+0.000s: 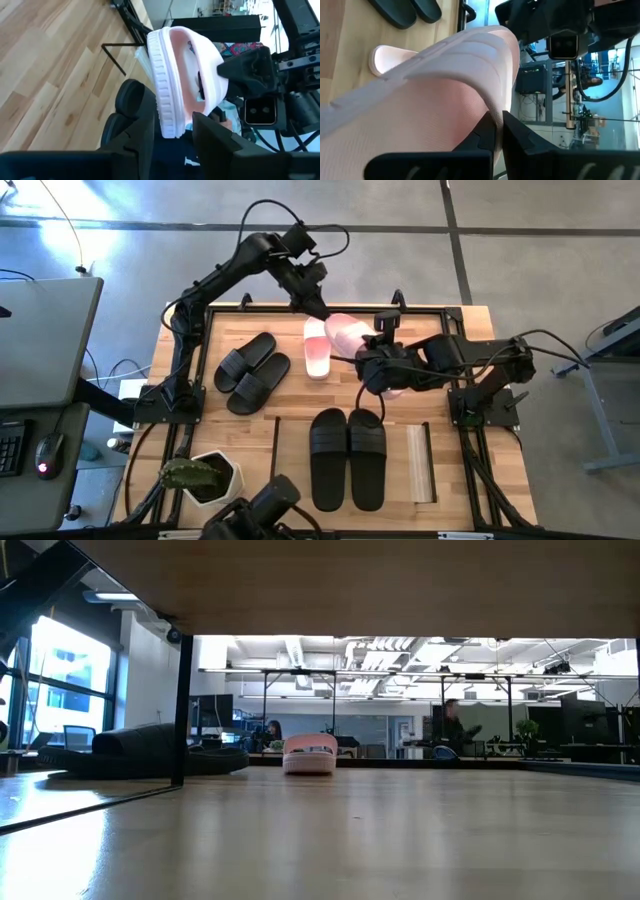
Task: Pick and place slides into the shelf
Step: Put the pink slipper under the shelf
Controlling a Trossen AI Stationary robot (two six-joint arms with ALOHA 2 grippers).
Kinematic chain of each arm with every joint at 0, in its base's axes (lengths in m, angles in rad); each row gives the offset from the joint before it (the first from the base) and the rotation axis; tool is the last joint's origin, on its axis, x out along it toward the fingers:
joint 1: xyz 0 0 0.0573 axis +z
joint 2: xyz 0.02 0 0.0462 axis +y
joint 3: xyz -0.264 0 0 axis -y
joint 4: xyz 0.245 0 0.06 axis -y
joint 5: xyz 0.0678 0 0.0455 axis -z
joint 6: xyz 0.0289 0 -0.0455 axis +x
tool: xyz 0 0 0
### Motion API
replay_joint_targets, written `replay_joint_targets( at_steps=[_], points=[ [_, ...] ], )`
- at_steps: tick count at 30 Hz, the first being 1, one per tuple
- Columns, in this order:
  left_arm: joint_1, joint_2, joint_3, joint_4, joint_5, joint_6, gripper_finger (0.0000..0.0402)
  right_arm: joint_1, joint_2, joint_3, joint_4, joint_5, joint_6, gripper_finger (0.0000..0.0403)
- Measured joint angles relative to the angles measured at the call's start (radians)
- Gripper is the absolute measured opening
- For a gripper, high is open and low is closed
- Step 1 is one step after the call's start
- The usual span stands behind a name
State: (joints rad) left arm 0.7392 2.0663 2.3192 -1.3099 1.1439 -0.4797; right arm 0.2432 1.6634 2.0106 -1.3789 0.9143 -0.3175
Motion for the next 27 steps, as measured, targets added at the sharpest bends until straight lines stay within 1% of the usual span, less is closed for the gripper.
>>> replay_joint_targets(
  at_steps=[9, 16, 27],
  points=[
    [-0.008, 0.000, 0.000, 0.000, -0.011, 0.000, 0.0126, -0.003, 0.000, 0.000, 0.072, -0.009, -0.081, 0.0000],
    [-0.016, 0.000, 0.000, 0.000, -0.013, 0.000, 0.0131, -0.028, 0.000, 0.000, 0.080, -0.006, -0.092, 0.0000],
    [-0.041, 0.009, 0.000, 0.001, -0.019, -0.004, 0.0127, -0.027, 0.000, 0.000, 0.118, -0.020, -0.121, 0.0000]
  ],
)
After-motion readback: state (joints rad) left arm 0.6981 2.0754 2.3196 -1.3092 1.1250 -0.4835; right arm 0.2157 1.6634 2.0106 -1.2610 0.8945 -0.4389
